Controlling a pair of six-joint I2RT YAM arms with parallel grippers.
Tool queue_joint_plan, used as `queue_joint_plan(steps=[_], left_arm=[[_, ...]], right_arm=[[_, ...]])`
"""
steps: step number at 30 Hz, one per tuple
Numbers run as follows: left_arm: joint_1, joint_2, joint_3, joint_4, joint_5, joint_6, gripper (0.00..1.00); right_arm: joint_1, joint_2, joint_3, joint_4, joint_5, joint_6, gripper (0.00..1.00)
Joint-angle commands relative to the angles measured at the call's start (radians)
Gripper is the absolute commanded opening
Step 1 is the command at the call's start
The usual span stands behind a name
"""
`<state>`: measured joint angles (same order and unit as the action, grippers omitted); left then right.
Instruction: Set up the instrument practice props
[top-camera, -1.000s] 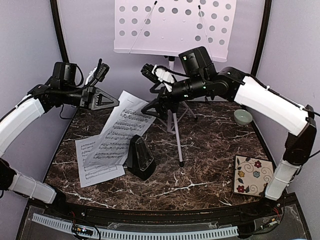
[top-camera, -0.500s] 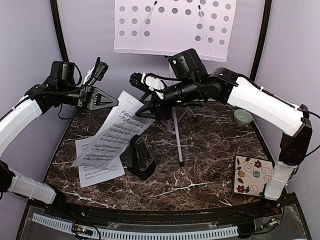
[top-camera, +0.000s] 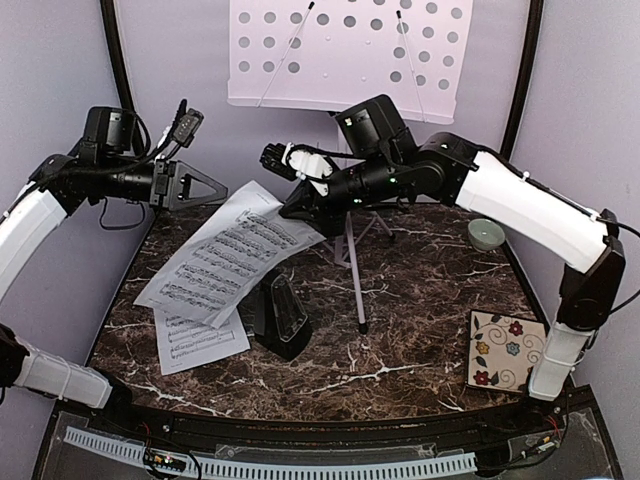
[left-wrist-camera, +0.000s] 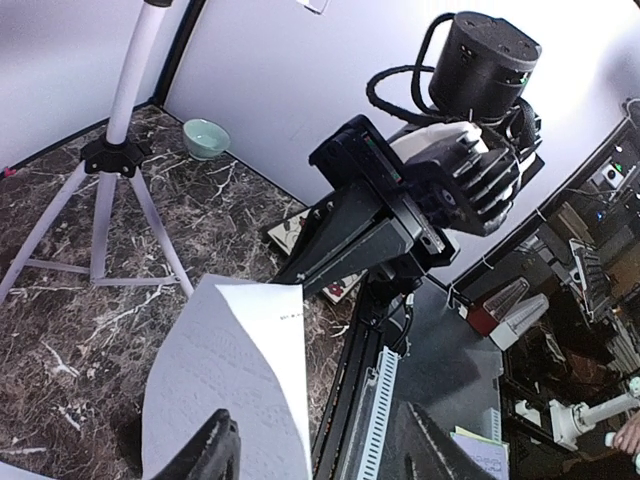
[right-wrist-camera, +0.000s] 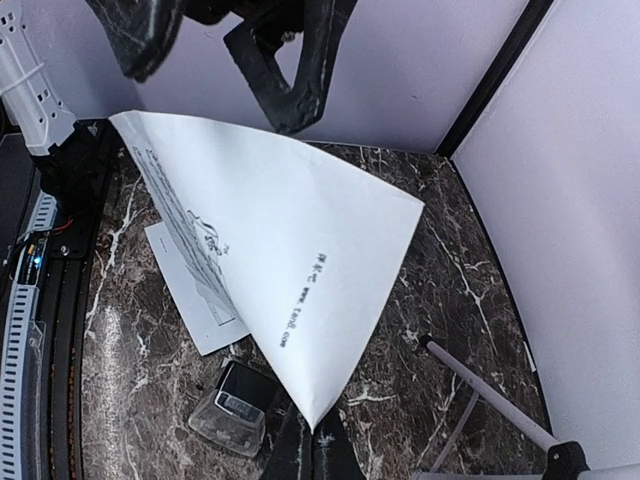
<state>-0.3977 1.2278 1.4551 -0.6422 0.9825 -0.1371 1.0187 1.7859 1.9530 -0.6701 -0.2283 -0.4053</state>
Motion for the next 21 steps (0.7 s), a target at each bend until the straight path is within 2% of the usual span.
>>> queue_joint_plan(steps=[1,4,9,11,15,17,18,21], left_arm=[[-0.006,-0.031,0.088,-0.15,-0.1,0.084,0.58],[-0.008,-0.051,0.085,-0.173,-0.112,0.09,0.67],[-0.065,-0.023,0.103,-0.266,-0.227,0.147,0.74],[-0.099,0.0,0.122,-0.301,-0.298,0.171,0.75],[-0.161,0.038,0.15,-0.336,-0.342,0.197,0.72],[-0.188,0.05,0.163,-0.356,-0.392,0.221,0.63],[-0.198,0.053,0.167,-0.361,-0.401,0.232,0.55],[-0.203,0.042,0.181,-0.324,-0.42,0.24,0.17]], right_arm=[[0.023,-0.028,0.058,-0.045,0.084,0.018,0.0],[0.027,-0.034,0.06,-0.058,0.098,0.019,0.0],[0.045,-0.033,0.091,-0.077,0.122,0.001,0.0],[0.055,-0.037,0.093,-0.076,0.136,-0.007,0.0],[0.064,-0.043,0.093,-0.075,0.15,-0.015,0.0],[0.068,-0.047,0.097,-0.077,0.155,-0.016,0.0],[0.07,-0.05,0.098,-0.077,0.159,-0.014,0.0],[0.073,-0.069,0.091,-0.07,0.164,0.012,0.0]])
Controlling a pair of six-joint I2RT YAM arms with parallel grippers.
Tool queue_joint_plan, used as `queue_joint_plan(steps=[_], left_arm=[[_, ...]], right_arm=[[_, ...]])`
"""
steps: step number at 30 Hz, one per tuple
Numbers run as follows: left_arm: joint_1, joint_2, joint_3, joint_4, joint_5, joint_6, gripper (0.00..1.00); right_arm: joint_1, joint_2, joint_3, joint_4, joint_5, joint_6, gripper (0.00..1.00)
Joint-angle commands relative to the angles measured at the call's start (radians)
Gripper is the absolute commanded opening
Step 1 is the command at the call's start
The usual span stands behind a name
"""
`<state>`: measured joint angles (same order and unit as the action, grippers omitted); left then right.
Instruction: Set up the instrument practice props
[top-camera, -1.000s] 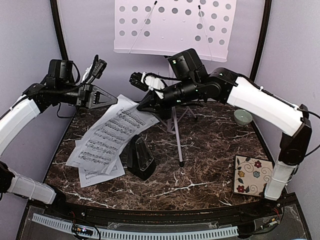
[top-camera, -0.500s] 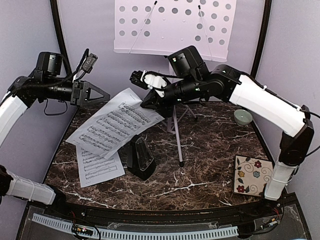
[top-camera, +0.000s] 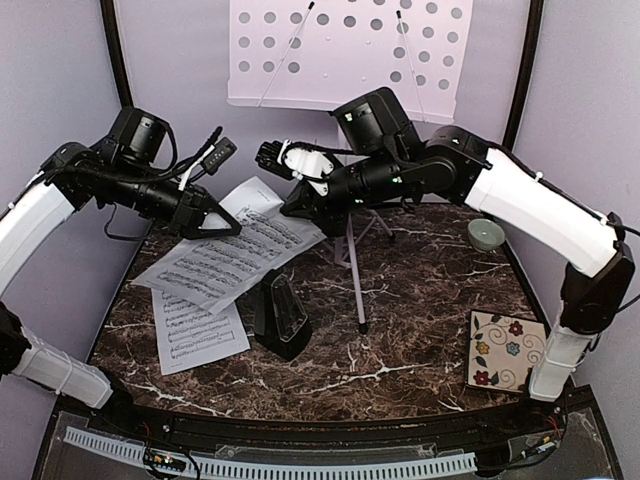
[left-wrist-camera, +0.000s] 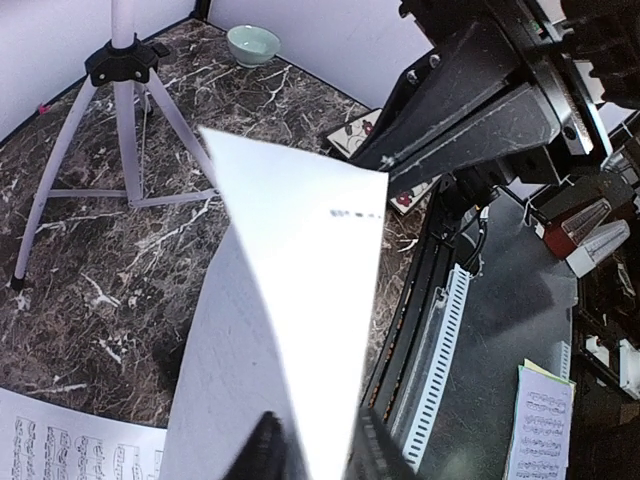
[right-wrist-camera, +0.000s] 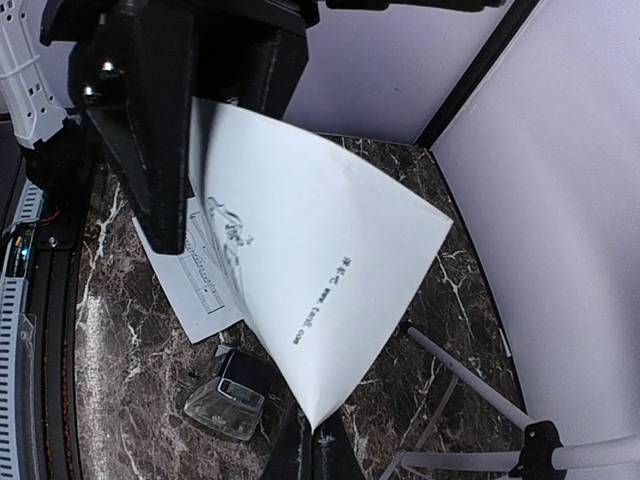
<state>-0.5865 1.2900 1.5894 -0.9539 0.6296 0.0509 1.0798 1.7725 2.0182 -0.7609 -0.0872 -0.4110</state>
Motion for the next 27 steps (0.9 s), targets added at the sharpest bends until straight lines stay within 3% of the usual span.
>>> queue_joint_plan(steps=[1,3,5,6,8,11,17,27], left_arm=[[-0.014,-0.029,0.054,0.007,-0.078,0.051,0.06],[-0.014,-0.052,0.062,0.069,-0.097,0.043,0.0],[-0.014,-0.088,0.054,0.16,-0.101,0.023,0.0],[-0.014,-0.102,0.045,0.217,-0.095,0.011,0.0],[-0.014,-0.119,0.033,0.324,-0.061,-0.025,0.0],[-0.014,-0.116,0.032,0.47,0.021,-0.084,0.0],[-0.014,-0.086,0.04,0.783,0.205,-0.258,0.0],[-0.022,-0.015,0.057,1.051,0.3,-0.448,0.0]], right_arm=[[0.012,-0.074,0.0,0.036,0.03,0.033,0.06],[0.011,-0.127,-0.068,0.103,0.058,0.068,0.33],[0.009,-0.203,-0.168,0.191,0.106,0.112,0.68],[0.004,-0.251,-0.223,0.242,0.124,0.14,0.79],[-0.014,-0.334,-0.325,0.331,0.133,0.209,0.9],[-0.057,-0.441,-0.447,0.426,0.11,0.324,0.96],[-0.157,-0.626,-0.742,0.691,-0.007,0.536,0.97],[-0.171,-0.54,-0.677,0.863,-0.143,0.664,0.97]])
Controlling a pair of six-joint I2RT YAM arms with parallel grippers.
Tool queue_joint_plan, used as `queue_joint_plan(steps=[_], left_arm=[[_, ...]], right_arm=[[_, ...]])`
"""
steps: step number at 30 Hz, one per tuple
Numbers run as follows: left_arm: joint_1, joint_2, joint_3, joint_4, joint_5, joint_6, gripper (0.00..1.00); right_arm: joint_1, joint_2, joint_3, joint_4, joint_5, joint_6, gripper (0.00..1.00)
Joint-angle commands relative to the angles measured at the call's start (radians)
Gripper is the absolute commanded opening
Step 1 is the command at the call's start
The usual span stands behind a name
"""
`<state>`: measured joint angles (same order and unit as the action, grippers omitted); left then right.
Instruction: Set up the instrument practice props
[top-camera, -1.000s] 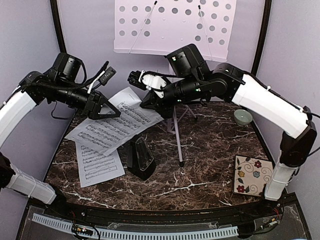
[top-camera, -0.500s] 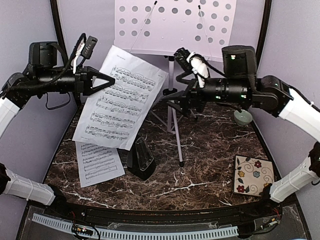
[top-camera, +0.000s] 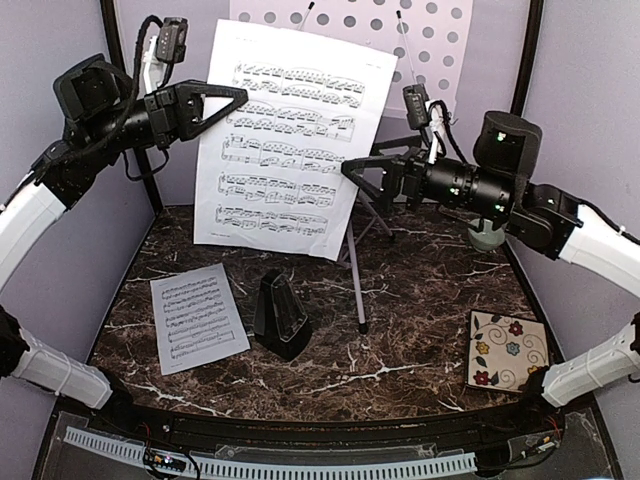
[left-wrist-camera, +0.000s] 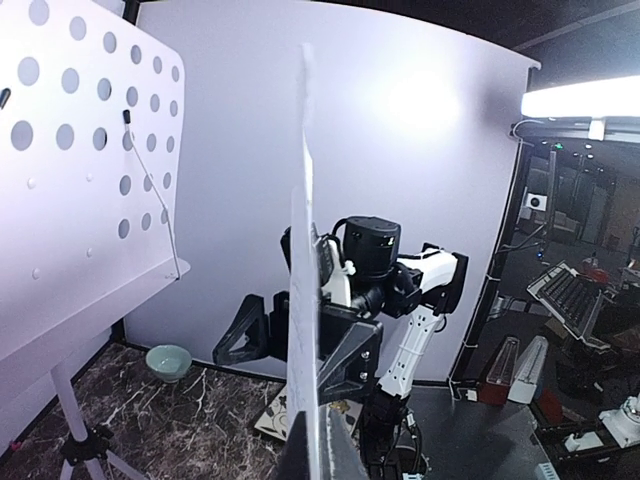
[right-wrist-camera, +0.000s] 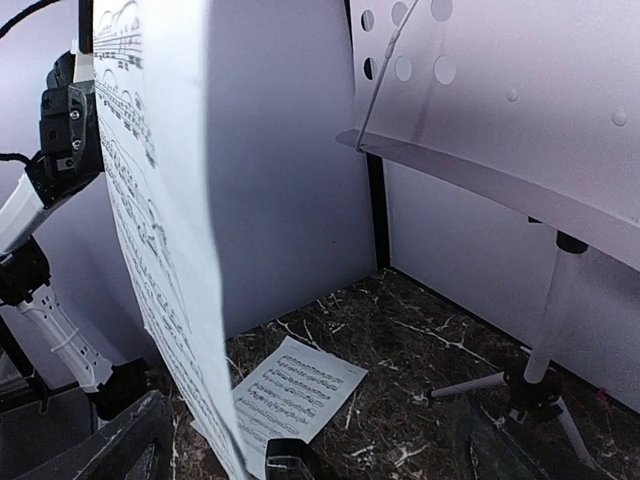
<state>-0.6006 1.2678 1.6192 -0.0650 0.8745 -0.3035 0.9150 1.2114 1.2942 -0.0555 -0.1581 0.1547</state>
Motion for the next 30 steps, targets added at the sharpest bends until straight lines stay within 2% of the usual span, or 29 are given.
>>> queue_joint_plan(steps=[1,4,8,10,11,13,15,18,19,25,30], left_arm=[[-0.008,0.013,0.031,0.168,0.052,-0.097,0.0],[-0.049,0.025,0.032,0.187,0.026,-0.1,0.0],[-0.072,0.048,0.04,0.192,-0.054,-0.075,0.0],[-0.085,0.066,0.055,0.18,-0.11,-0.057,0.0],[-0.09,0.077,0.068,0.15,-0.124,-0.038,0.0],[-0.103,0.1,0.109,0.078,-0.213,0.004,0.03],[-0.107,0.118,0.148,0.002,-0.289,0.053,0.13],[-0.107,0.123,0.186,-0.064,-0.388,0.122,0.38],[-0.107,0.126,0.199,-0.079,-0.422,0.146,0.41],[-0.146,0.162,0.28,-0.137,-0.73,0.315,0.43],[-0.21,0.262,0.42,-0.156,-0.897,0.509,0.42]], right_arm=[[-0.005,0.026,0.051,0.178,-0.08,0.113,0.96],[-0.005,0.051,0.076,0.212,-0.108,0.149,0.87],[-0.005,0.085,0.115,0.232,-0.134,0.195,0.58],[-0.004,0.087,0.121,0.24,-0.124,0.198,0.36],[-0.005,0.084,0.129,0.229,-0.098,0.192,0.17],[-0.006,0.068,0.142,0.183,-0.012,0.174,0.0],[-0.008,0.041,0.153,0.137,0.089,0.148,0.0],[-0.008,-0.01,0.158,0.096,0.191,0.094,0.0],[-0.008,-0.024,0.162,0.088,0.212,0.085,0.0],[-0.009,-0.048,0.232,0.022,0.311,0.006,0.0],[-0.01,-0.01,0.342,0.0,0.414,-0.044,0.0]])
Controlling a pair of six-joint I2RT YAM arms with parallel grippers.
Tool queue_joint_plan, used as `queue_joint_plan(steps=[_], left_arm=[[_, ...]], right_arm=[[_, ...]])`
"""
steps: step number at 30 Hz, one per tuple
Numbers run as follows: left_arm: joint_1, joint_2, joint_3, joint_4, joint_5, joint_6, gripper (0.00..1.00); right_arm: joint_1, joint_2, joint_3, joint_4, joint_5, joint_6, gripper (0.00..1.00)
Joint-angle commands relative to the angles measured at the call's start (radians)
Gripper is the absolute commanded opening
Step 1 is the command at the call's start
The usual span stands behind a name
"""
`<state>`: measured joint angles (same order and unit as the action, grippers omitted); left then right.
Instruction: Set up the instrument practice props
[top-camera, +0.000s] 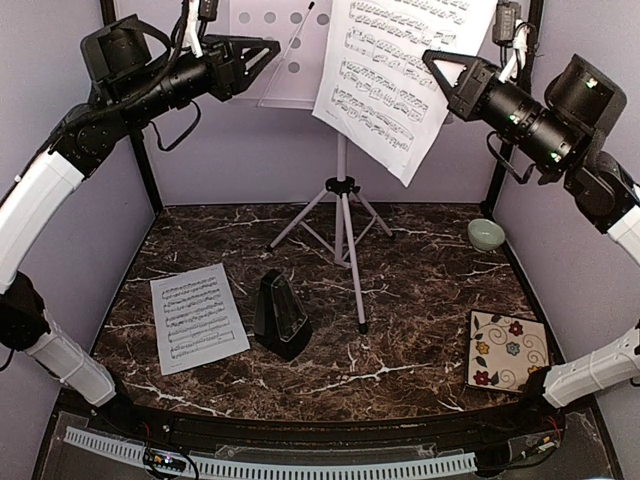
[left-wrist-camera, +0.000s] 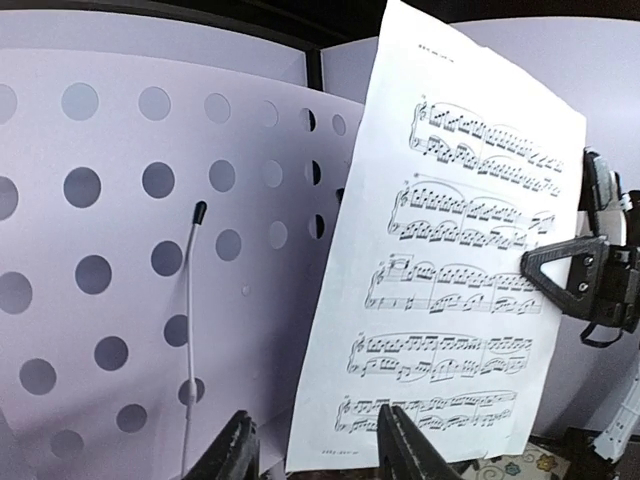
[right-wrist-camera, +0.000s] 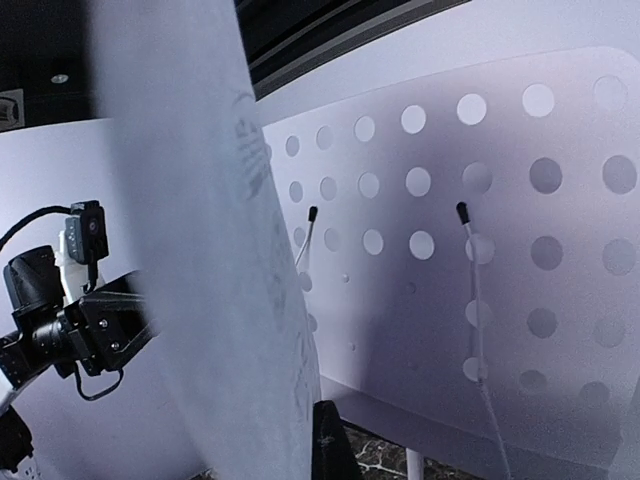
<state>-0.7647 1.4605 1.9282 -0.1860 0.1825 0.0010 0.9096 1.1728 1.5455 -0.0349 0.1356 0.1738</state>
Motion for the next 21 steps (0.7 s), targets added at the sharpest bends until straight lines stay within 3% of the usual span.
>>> queue_joint_plan(steps=[1,7,16,21], left_arm=[[-0.059,0.103,0.158,-0.056,-0.233,0.243,0.42],[-0.097,0.246,0.336,-0.09,-0.319,0.368,0.4],[-0.134,0.277,0.341,-0.049,-0.493,0.435,0.33],[-0.158,0.253,0.296,0.011,-0.518,0.477,0.31]], right_arm=[[-0.005,0.044,0.12,-0.028,0.137,-0.073,0.0],[-0.005,0.131,0.272,-0.055,0.203,-0.135,0.0],[-0.007,0.177,0.341,-0.093,0.171,-0.208,0.0],[-0.015,0.184,0.347,-0.114,0.154,-0.254,0.0]])
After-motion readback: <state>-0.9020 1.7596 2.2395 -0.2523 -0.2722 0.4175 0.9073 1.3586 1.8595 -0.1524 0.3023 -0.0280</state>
